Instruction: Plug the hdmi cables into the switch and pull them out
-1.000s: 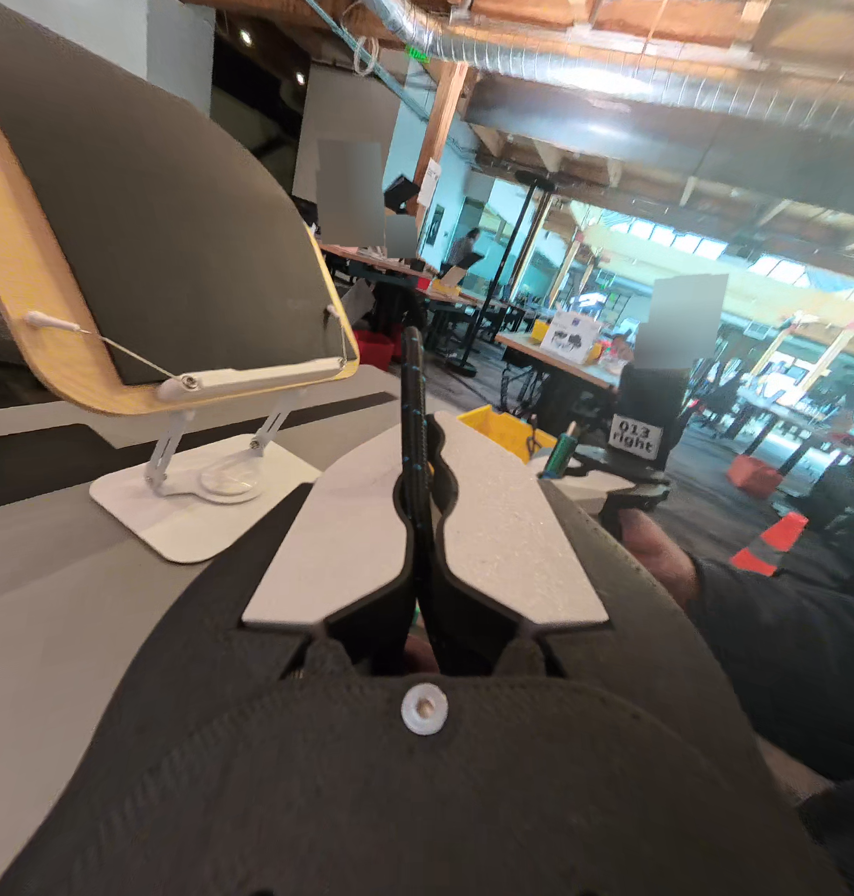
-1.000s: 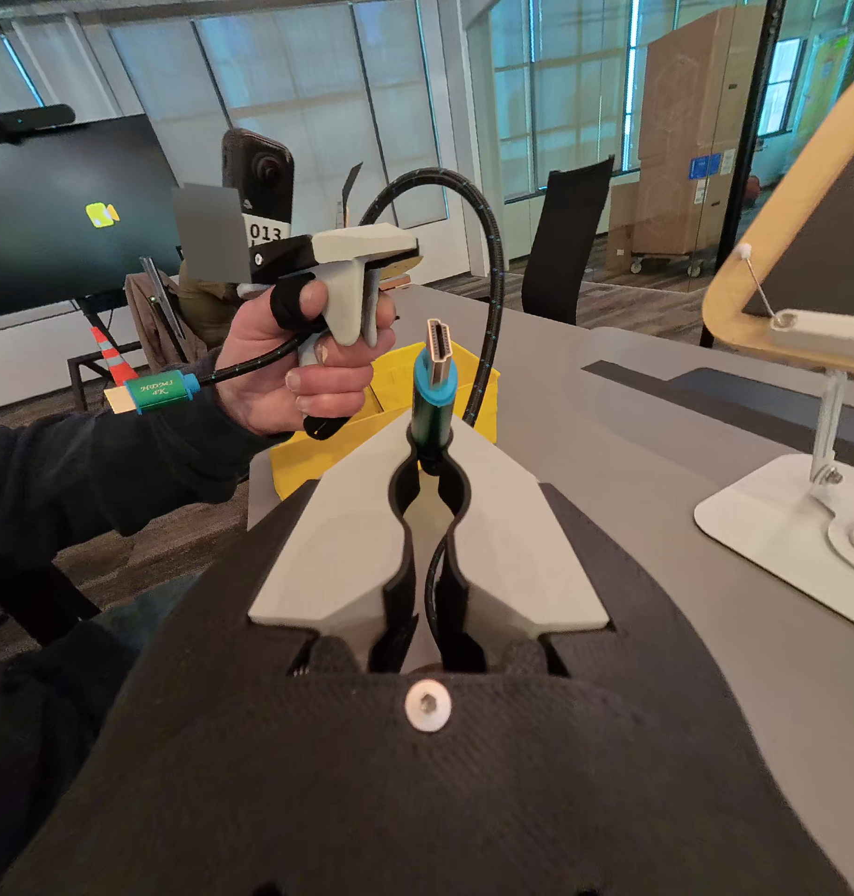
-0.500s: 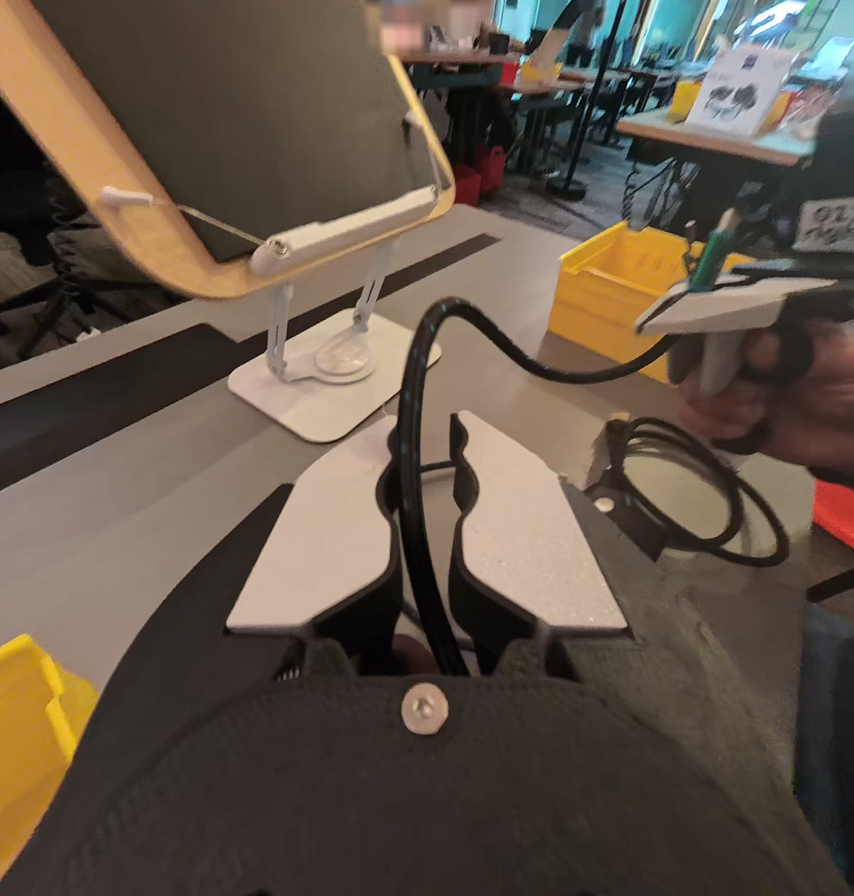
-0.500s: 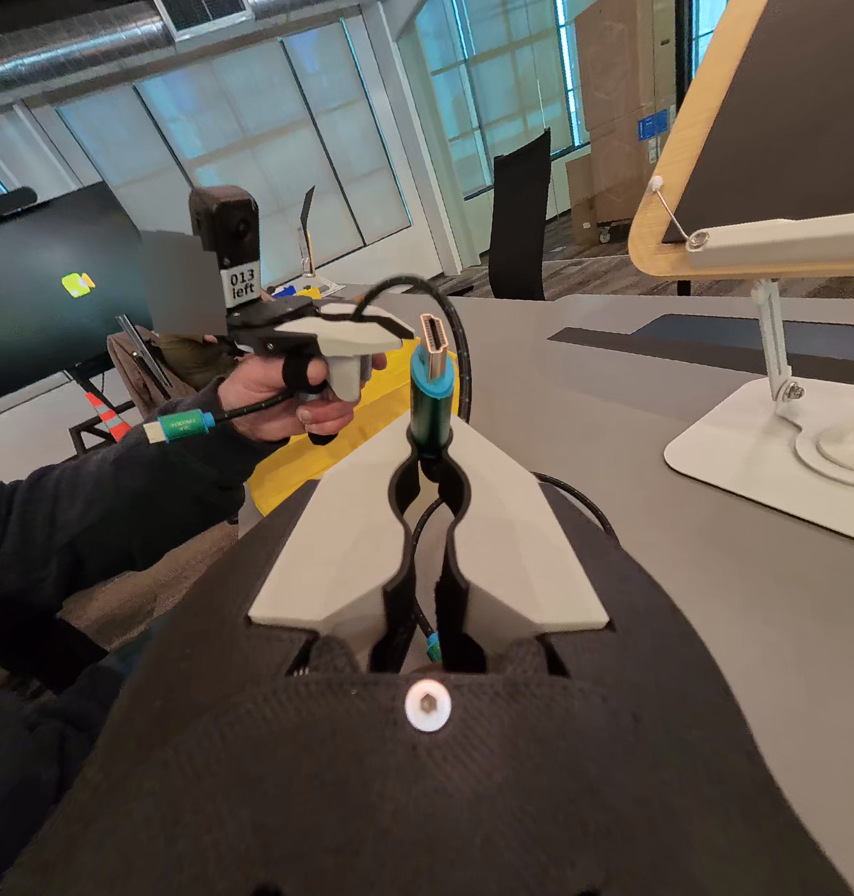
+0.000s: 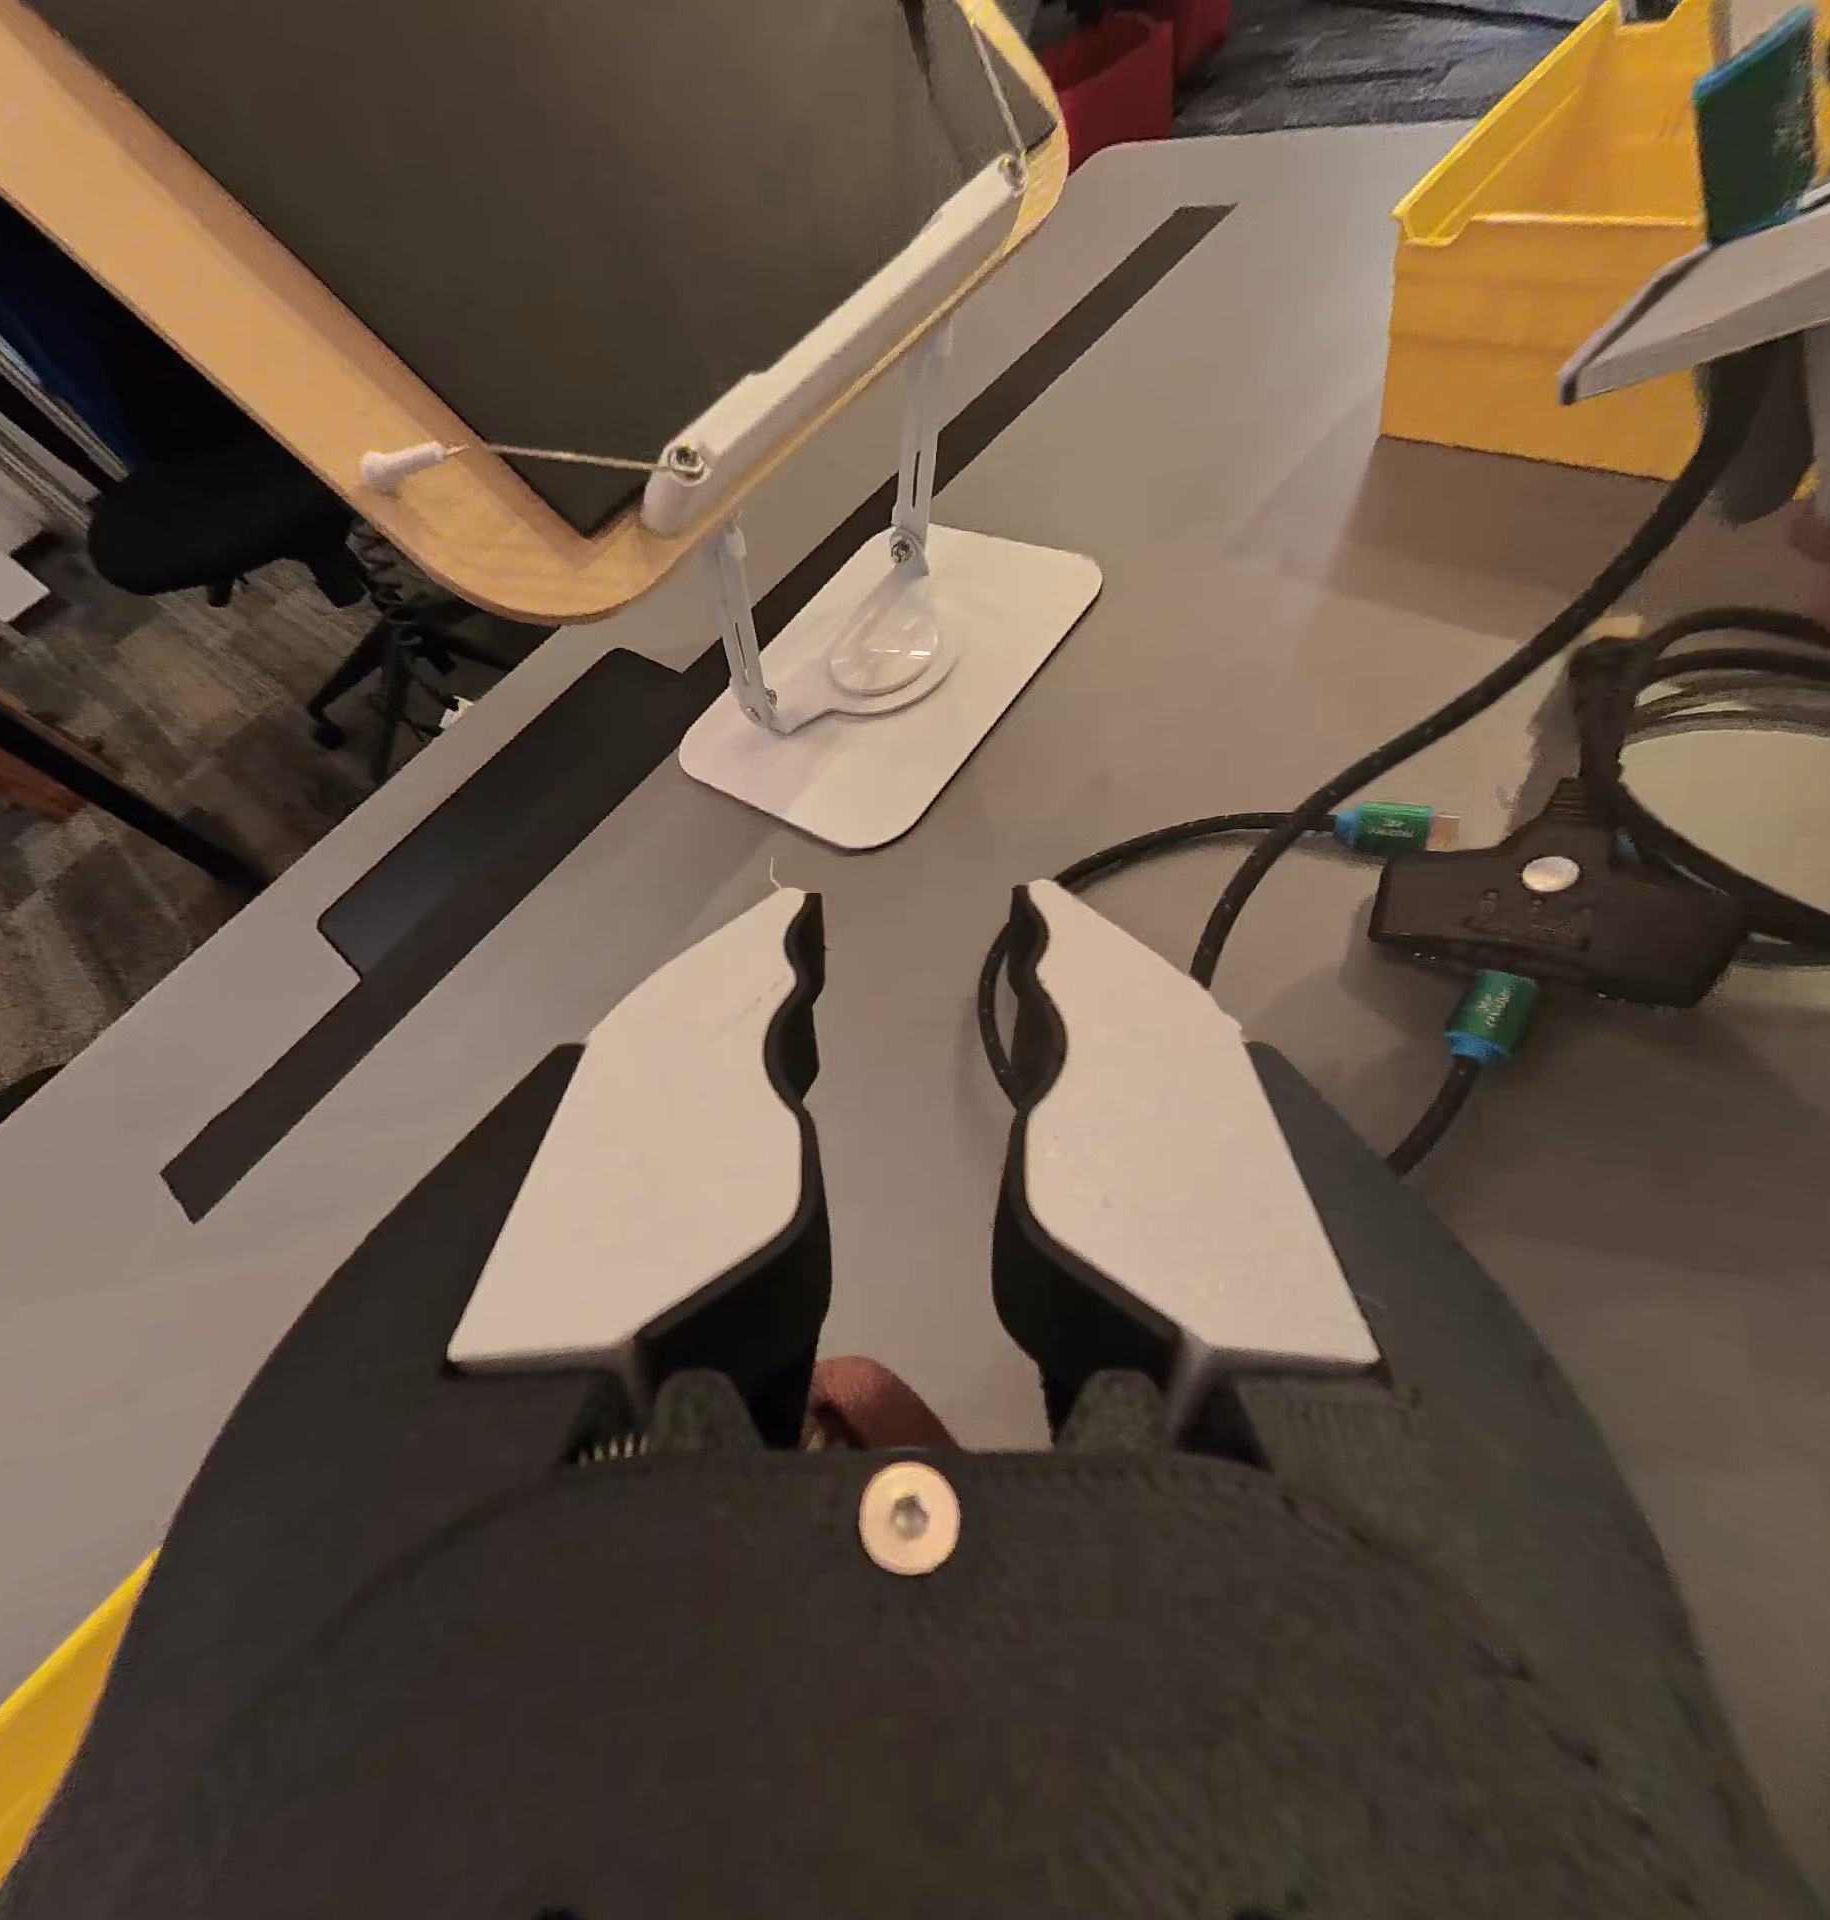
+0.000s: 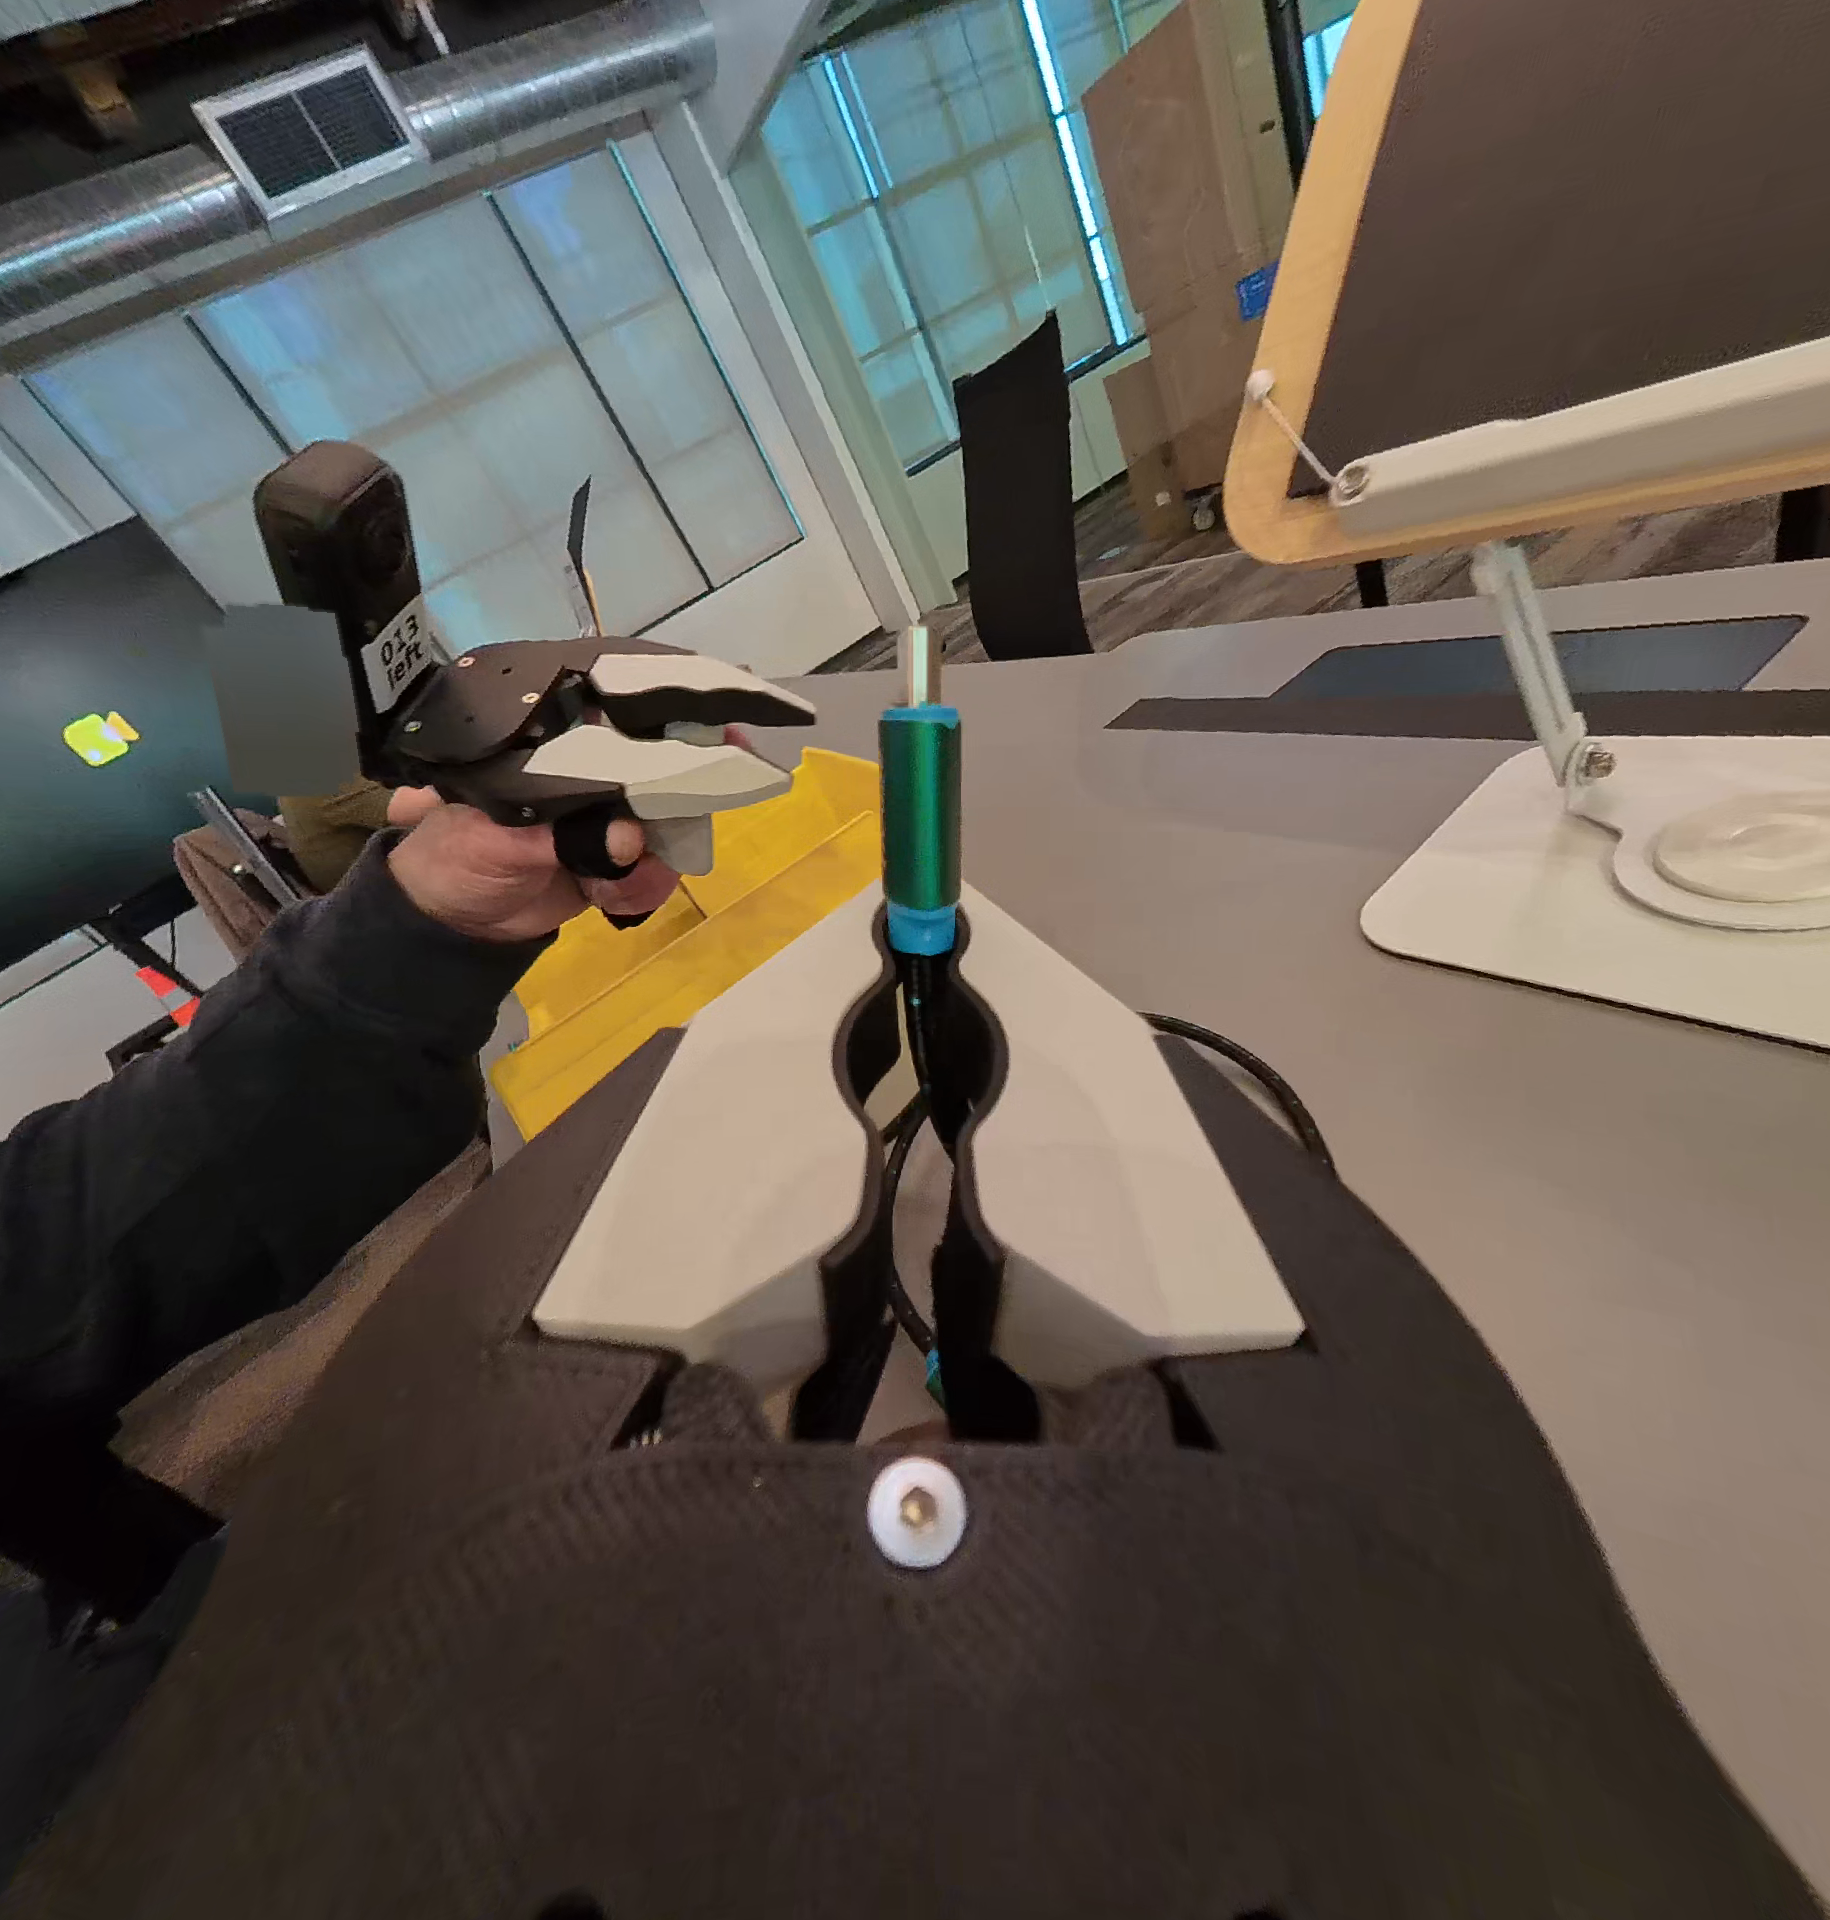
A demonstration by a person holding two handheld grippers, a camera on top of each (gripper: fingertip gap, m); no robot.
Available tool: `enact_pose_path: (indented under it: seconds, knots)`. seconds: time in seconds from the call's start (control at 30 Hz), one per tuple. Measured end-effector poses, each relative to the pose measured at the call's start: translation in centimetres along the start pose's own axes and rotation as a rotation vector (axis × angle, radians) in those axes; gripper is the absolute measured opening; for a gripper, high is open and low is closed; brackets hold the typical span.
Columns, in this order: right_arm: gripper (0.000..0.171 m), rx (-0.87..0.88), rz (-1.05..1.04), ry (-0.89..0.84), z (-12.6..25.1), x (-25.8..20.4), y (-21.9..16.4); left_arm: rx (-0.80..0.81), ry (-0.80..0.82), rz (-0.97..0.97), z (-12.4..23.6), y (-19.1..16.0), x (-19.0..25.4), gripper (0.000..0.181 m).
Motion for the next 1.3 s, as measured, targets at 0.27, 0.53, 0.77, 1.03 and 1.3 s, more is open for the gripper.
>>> enact_pose_path:
  seconds: [0.27, 0.53, 0.77, 1.03, 1.3]
  knots:
    - [0.000, 0.003, -0.040, -0.038, 0.1, -0.3, -0.4, 0.048, -0.097, -0.077, 1.1, 2.7, 3.9, 0.034]
    - [0.000, 0.025, -0.098, 0.011, -0.9, -2.2, -0.5, 0.033, -0.173, -0.249, -1.3, 2.4, 11.4, 0.047]
    - [0.000, 0.061, -0.181, 0.115, -1.4, -4.0, -0.8, 0.025, -0.179, -0.289, -4.9, -0.7, 14.5, 0.055]
    - [0.000, 0.091, -0.249, 0.213, -1.6, -5.8, -0.7, 0.152, -0.091, -0.461, -5.6, -1.5, 17.7, 0.009]
    - [0.030, -0.009, -0.087, 0.275, -0.4, -5.8, 0.0, 0.105, -0.178, -0.528, -4.8, -0.9, 16.7, 0.000]
Point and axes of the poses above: each gripper's, where its closed fingertips meet, z back along the fingers, y out of its top, x = y × z across the jaws, the point moved 6 cm from there along z, back along the fingers, and after that the axes turned 11 degrees about z, right-handed, at the moved point
